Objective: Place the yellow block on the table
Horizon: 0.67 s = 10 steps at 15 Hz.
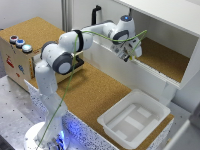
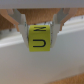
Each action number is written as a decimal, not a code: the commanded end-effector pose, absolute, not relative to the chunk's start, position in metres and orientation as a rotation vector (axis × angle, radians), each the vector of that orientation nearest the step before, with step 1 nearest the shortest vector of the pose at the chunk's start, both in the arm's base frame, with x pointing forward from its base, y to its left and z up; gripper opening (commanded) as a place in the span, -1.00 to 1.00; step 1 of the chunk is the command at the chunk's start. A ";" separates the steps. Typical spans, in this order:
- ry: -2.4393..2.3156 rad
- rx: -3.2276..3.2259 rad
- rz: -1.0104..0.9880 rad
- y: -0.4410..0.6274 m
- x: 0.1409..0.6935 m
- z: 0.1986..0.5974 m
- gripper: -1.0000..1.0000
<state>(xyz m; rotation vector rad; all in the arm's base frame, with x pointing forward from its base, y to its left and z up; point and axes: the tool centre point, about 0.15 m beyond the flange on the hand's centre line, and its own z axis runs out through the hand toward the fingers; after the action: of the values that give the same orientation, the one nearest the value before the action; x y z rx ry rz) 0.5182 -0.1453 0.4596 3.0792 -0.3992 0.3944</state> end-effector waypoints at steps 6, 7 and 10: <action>-0.226 3.141 0.262 -0.086 0.372 0.362 -1.00; -0.180 3.156 0.229 -0.080 0.364 0.351 -1.00; -0.100 3.169 0.163 -0.072 0.350 0.320 -1.00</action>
<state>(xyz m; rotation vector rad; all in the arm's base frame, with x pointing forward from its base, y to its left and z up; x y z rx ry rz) 0.3852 -0.0904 0.3702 3.1741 -0.2167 0.1603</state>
